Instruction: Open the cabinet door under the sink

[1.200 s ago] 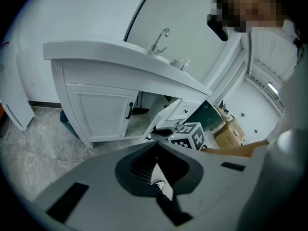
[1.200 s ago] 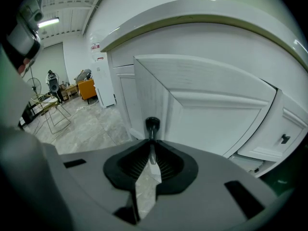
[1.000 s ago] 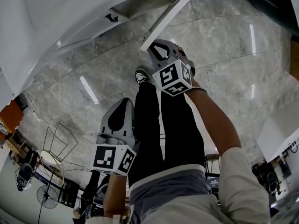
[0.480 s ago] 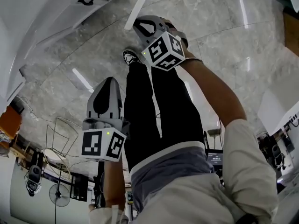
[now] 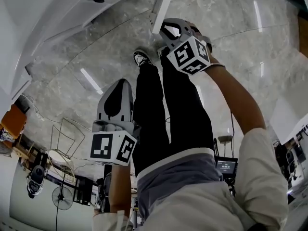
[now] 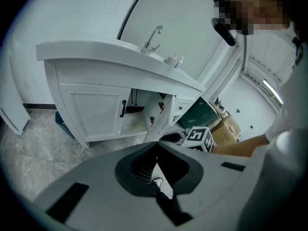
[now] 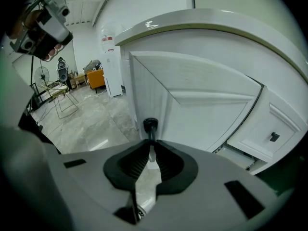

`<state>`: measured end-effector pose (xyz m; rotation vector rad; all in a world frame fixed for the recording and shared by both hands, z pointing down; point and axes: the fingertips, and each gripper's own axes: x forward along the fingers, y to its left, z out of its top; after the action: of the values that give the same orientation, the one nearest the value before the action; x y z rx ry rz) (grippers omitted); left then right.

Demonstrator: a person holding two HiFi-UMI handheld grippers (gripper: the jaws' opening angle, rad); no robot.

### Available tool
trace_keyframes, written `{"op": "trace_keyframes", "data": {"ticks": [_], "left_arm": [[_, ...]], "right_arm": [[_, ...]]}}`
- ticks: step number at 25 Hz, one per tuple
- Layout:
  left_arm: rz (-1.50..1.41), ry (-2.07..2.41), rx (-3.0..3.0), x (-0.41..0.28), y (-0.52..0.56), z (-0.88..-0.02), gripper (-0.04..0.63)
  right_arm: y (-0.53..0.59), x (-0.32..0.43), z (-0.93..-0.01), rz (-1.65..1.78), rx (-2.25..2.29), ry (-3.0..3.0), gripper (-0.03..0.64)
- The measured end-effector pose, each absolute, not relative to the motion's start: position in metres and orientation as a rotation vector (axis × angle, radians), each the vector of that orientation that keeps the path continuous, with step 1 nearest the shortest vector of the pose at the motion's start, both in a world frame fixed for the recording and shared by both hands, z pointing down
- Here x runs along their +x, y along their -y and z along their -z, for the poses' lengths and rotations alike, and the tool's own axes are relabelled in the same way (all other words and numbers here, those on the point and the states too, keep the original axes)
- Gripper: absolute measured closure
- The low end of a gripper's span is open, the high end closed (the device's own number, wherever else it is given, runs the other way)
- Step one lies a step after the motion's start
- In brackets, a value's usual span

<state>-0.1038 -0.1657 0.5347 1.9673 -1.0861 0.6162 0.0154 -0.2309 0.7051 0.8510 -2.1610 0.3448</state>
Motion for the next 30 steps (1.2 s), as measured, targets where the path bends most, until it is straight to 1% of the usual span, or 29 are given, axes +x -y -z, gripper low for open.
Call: {"op": "trace_keyframes", "data": {"ticks": [30], "left_arm": [[-0.603, 1.003, 1.993, -0.064, 0.182, -0.537, 0.597]], "right_arm": [[0.197, 0.117, -0.710, -0.416, 0.872, 2.056, 0.563]]}}
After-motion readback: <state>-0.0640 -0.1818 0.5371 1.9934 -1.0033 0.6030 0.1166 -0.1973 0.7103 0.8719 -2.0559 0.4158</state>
